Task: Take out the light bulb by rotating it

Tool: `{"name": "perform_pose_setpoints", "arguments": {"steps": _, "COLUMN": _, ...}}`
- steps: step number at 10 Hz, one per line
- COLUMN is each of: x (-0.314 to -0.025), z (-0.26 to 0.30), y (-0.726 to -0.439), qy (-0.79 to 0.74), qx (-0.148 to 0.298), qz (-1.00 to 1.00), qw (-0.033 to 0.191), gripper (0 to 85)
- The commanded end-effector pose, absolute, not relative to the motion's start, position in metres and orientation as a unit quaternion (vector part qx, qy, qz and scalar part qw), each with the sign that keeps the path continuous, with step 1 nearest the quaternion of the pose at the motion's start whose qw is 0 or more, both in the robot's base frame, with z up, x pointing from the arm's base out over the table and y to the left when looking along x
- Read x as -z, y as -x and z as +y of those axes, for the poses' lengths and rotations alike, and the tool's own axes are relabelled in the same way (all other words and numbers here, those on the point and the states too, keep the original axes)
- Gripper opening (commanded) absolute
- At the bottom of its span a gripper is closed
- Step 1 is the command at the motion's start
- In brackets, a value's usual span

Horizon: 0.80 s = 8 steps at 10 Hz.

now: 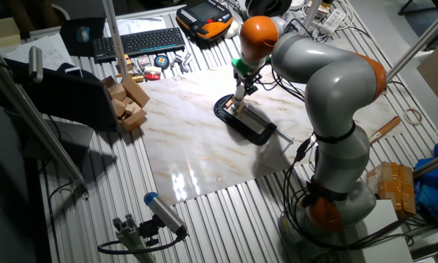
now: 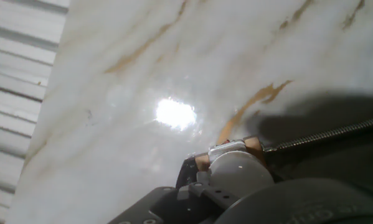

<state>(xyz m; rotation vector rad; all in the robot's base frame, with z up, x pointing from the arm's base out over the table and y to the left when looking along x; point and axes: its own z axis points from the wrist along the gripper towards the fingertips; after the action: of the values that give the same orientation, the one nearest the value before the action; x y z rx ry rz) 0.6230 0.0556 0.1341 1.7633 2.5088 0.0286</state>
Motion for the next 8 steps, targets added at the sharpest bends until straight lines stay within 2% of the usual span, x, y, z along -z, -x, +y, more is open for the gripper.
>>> {"name": "perform_pose_setpoints", "arguments": {"steps": 1, "x": -0.138, "z": 0.056, "y": -0.624, "qy": -0.499, "qx": -0.011, "qz": 0.866, "qw": 0.037, "gripper": 0.0}}
{"name": "perform_pose_setpoints", "arguments": {"steps": 6, "x": -0.160, "z": 0.029, "y": -0.629, "qy": -0.503, "qx": -0.013, "qz": 0.862, "qw": 0.051, "gripper": 0.0}}
{"name": "perform_pose_setpoints", "arguments": {"steps": 8, "x": -0.162, "z": 0.009, "y": -0.629, "qy": -0.523, "qx": -0.018, "qz": 0.851, "qw": 0.045, "gripper": 0.0}}
